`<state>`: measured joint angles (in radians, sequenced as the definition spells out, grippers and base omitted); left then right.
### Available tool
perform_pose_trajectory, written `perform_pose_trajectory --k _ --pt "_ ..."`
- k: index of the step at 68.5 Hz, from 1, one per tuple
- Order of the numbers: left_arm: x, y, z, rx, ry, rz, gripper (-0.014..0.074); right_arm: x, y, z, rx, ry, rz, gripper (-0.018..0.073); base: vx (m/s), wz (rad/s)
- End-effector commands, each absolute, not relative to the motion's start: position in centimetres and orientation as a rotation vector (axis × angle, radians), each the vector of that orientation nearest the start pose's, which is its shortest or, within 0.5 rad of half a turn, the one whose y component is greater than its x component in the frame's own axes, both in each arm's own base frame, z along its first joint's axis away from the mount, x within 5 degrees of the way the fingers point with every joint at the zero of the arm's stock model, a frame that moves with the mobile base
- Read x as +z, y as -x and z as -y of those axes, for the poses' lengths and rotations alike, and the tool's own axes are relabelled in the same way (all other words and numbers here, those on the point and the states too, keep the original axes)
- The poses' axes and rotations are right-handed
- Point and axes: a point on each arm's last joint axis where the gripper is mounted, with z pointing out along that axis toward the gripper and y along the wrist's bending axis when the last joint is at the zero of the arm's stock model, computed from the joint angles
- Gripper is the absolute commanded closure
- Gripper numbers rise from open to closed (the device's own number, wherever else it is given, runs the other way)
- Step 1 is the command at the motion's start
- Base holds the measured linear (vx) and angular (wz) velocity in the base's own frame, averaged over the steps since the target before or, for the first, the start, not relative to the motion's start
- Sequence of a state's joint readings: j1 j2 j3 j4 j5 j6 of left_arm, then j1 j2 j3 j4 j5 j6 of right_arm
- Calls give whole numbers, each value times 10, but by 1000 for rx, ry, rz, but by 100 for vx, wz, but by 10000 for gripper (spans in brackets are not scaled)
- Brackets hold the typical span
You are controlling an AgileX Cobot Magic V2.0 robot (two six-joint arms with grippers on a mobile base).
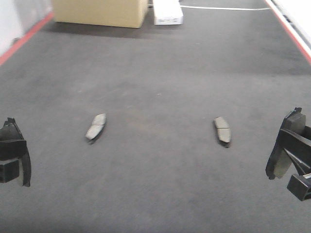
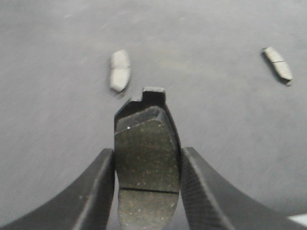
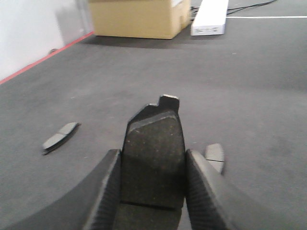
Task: Move and align brake pads A on conveyor
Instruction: 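Approach the belt and position both held brake pads above it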
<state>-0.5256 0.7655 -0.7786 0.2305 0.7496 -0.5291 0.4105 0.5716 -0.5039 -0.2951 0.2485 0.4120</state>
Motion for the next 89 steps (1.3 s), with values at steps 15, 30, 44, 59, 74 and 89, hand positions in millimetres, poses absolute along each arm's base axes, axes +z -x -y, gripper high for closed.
perform_pose_trajectory --k 15,30,44,59,74,89 --pt "355 -133 62 -367 -104 -2111 540 335 -115 -45 347 222 -1659 536 11 -29" --pt "355 -133 62 -367 -104 -2111 540 335 -115 -45 347 222 -1659 536 5 -13" --pt "355 -133 62 -367 -104 -2111 540 335 -115 -45 347 222 -1659 536 0 0" --pt "355 -133 62 -367 -104 -2111 540 335 -115 -45 347 222 -1659 536 0 0" --pt "355 -133 62 -367 -104 -2111 540 335 -115 -45 347 222 -1659 536 0 0" --pt "355 -133 62 -367 -104 -2111 540 335 -115 -45 347 222 -1659 536 0 0"
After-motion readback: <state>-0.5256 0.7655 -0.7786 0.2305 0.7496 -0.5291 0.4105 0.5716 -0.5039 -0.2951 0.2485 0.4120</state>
